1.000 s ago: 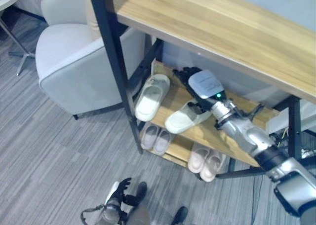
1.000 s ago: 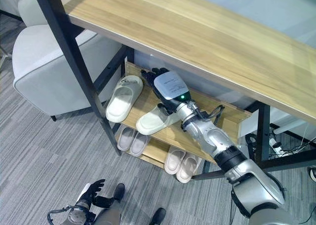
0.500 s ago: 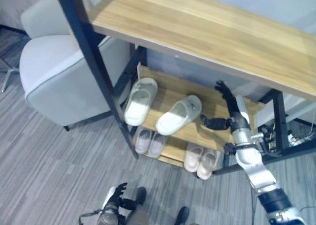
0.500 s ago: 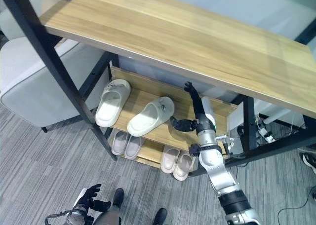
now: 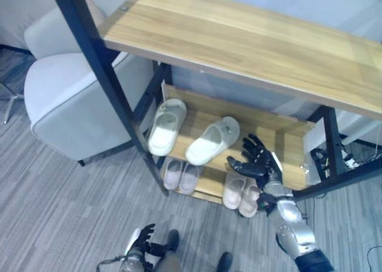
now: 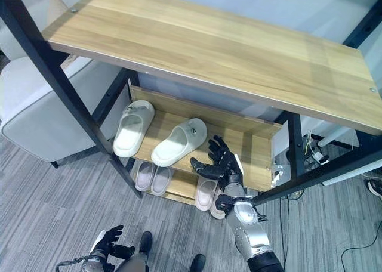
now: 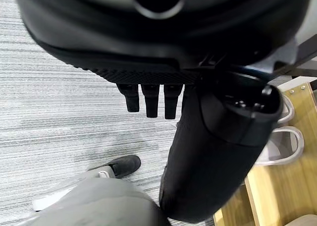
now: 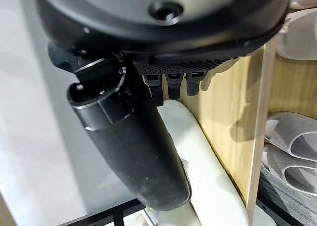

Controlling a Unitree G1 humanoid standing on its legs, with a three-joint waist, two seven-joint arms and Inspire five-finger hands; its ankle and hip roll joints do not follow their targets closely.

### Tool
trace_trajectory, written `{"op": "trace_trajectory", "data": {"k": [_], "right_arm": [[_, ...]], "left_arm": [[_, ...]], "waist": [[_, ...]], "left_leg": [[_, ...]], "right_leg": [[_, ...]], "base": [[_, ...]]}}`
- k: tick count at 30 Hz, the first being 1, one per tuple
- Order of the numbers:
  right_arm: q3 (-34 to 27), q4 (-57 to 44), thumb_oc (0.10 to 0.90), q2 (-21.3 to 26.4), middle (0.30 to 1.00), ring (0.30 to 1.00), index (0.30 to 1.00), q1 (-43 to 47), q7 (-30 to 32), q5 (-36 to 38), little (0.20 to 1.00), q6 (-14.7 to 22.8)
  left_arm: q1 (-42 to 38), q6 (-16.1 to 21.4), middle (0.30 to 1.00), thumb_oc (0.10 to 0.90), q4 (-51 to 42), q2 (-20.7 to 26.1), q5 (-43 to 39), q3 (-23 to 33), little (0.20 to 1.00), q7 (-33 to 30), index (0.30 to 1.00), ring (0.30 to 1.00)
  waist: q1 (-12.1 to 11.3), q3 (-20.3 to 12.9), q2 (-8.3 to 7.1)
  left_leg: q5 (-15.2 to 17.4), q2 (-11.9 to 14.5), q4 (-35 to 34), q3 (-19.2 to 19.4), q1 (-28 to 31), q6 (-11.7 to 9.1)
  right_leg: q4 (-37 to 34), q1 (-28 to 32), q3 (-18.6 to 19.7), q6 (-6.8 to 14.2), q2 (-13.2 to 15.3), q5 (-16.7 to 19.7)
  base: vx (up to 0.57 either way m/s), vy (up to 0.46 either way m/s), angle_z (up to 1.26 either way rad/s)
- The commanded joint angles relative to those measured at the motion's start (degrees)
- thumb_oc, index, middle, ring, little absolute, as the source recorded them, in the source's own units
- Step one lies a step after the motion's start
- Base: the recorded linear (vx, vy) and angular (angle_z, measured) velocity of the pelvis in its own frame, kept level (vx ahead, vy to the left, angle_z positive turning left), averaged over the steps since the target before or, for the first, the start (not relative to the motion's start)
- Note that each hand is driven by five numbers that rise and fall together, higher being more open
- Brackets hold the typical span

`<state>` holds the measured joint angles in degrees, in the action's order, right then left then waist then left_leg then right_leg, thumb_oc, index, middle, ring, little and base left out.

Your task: Arrange the slippers neatly on the shoe rack.

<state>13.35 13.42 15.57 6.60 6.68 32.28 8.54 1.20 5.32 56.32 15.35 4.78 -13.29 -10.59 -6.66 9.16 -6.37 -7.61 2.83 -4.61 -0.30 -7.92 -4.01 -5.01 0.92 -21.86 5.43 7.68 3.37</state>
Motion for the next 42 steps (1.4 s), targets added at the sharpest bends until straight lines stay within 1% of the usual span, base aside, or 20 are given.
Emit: {"op": "trace_trajectory", "data": {"k": [1,5,15,18,20,26,33,36,42], "right_arm": [[-1.1,-2.6,0.8,0.5,0.9,0.9,0.9,4.9,0.0,1.7,0.9,6.7],[-1.1,1.5,0.8,0.2,0.9,0.9,0.9,8.3,0.7,1.9,0.9,6.6],[0.5,6.4,0.8,1.2,0.9,0.9,0.9,14.1,1.2,-0.9,0.9,5.6],[1.9,8.0,0.8,1.6,0.9,0.9,0.9,17.1,1.3,-3.0,0.9,5.0],[2.1,8.2,0.8,1.6,0.9,0.9,0.9,17.5,1.3,-3.2,0.9,5.0],[5.9,10.2,0.8,1.3,0.9,0.9,0.9,22.4,1.3,-7.0,0.9,3.8],[8.4,11.1,0.8,0.7,0.9,0.9,0.9,25.8,0.9,-8.9,0.9,3.4],[9.2,11.1,0.8,1.1,0.9,0.9,0.9,26.8,0.7,-10.2,0.9,3.2],[9.0,11.0,0.8,2.0,0.9,0.9,0.9,26.7,1.0,-11.6,0.9,3.3]], "left_arm": [[0.3,1.8,0.9,0.8,4.0,-2.3,-0.4,-3.9,0.9,0.4,0.9,0.9],[0.5,2.0,0.9,0.8,4.1,-2.1,-0.2,-4.3,0.9,0.4,0.9,0.9],[0.0,2.3,0.9,0.8,5.1,-1.7,0.0,-4.7,0.9,0.1,0.9,0.9],[0.0,2.5,0.9,0.8,5.1,-1.8,0.0,-5.4,0.9,0.2,0.9,0.9],[-0.2,2.5,0.9,0.8,5.3,-1.8,0.0,-5.4,0.9,0.1,0.9,0.9],[-0.3,2.7,0.9,0.8,4.6,-2.0,-0.1,-6.5,0.9,-0.1,0.9,0.9],[-0.5,2.9,0.9,0.8,4.6,-2.1,-0.3,-6.7,0.9,-0.5,0.9,0.9],[-0.5,3.0,0.9,0.8,4.4,-2.1,-0.5,-6.8,0.9,-0.6,0.9,0.9],[-0.4,3.0,0.9,0.8,4.9,-2.4,-0.4,-6.7,0.9,-0.7,0.9,0.9]], "waist": [[-0.7,-2.9,0.87],[-1.8,-2.6,0.79],[-3.6,-2.0,0.49],[-4.3,-1.7,0.38],[-4.4,-1.7,0.35],[-5.4,-1.3,0.38],[-6.0,-1.2,0.19],[-6.1,-1.1,0.19],[-5.8,-1.7,0.17]], "left_leg": [[8.6,0.3,-0.4,1.8,4.9,-0.8],[8.5,0.3,-0.4,1.2,4.6,-0.8],[8.2,0.0,-0.4,0.6,4.0,-0.7],[8.1,-0.1,-0.4,0.5,3.7,-0.7],[8.1,-0.1,-0.4,0.5,3.7,-0.7],[8.2,-0.2,-0.4,0.4,3.9,-0.4],[8.4,-0.1,-0.4,0.7,4.4,-0.4],[8.4,0.0,-0.4,0.7,4.6,-0.4],[8.7,0.1,-0.4,0.8,5.1,-0.5]], "right_leg": [[0.5,-1.1,0.4,3.5,1.0,-2.2],[0.5,-1.0,-0.2,3.4,1.0,-2.3],[0.7,-1.1,-1.1,3.5,1.2,-2.2],[0.8,-1.3,-1.4,3.5,1.3,-2.2],[0.8,-1.3,-1.4,3.5,1.3,-2.2],[0.9,-1.3,-1.3,3.4,1.4,-2.2],[0.9,-0.9,-0.8,3.3,1.2,-2.4],[0.8,-0.8,-0.7,3.3,1.1,-2.5],[0.8,-0.5,-0.7,3.2,1.0,-2.6]], "base": [[0.0,0.0,0.0],[0.0,0.001,0.01],[0.01,0.004,0.07],[0.0,0.002,0.01],[0.01,0.004,0.04],[0.01,0.004,0.01],[0.0,0.0,0.0],[0.0,0.0,0.0],[0.0,0.0,0.0]]}}
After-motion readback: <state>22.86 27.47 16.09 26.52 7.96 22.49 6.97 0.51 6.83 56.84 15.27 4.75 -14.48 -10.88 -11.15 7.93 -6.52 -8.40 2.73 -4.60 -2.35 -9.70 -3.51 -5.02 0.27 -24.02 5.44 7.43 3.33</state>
